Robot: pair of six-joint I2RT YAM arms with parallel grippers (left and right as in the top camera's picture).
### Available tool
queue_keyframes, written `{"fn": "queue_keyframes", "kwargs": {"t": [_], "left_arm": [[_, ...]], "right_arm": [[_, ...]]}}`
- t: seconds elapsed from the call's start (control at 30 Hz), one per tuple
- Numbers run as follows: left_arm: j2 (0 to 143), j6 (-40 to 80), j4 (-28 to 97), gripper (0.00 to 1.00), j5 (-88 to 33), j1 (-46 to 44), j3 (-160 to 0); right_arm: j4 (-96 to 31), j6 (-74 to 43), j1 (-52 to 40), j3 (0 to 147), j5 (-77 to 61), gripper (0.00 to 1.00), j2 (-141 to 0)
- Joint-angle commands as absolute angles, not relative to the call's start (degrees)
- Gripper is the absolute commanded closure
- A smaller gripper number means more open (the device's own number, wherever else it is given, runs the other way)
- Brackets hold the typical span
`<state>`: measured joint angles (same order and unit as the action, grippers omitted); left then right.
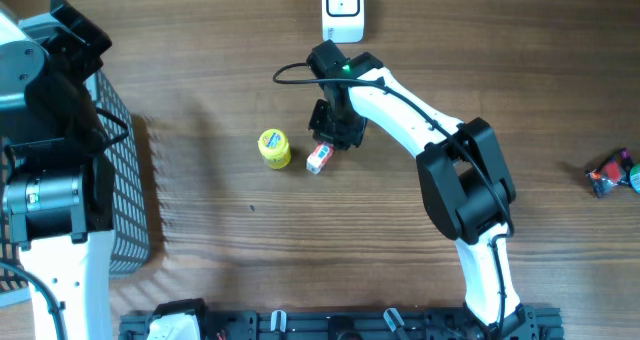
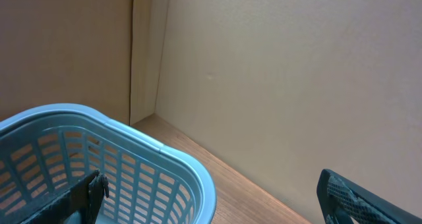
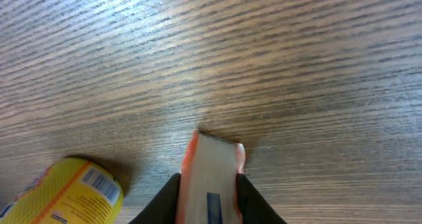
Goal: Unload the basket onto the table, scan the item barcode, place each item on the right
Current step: 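Lower the right gripper onto the small red-white box and grasp it, then lift the red-white box and carry it up to the white scanner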
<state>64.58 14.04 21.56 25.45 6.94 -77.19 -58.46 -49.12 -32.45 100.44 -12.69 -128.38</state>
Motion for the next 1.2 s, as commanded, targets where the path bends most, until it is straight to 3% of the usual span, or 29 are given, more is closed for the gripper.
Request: {"fn": "queue_keyframes", "kwargs": {"t": [0.0, 0.2, 0.5, 0.73, 0.93, 1.17], "left_arm": [[64.7, 14.4, 21.4, 0.00, 24.9, 7.4, -77.0], [66.2, 14.4, 21.4, 0.00, 24.9, 7.4, -77.0], [66.5, 14.4, 21.3, 0.00, 24.9, 7.4, -77.0], [66.5, 14.4, 21.2, 0.00, 24.9, 7.4, -77.0], [66.5, 14.4, 21.2, 0.00, 24.9, 7.4, -77.0], [66.5, 14.4, 21.2, 0.00, 24.9, 7.4, -77.0]], "right_arm": [[-59.6, -47.6, -32.4, 101.2, -10.9, 0.80, -129.2], [-59.9, -41.3, -32.4, 102.3, -10.9, 0.91, -129.1], [-72.0, -39.2, -32.1, 114.3, -8.5, 0.94, -125.5], [-77.2, -39.4, -32.1, 114.5, -4.4, 0.93, -112.9], [-79.6, -47.4, -32.1, 114.5, -3.2, 0.92, -101.7], [-87.3, -66.7, -32.1, 114.5, 0.2, 0.95, -98.0]]}}
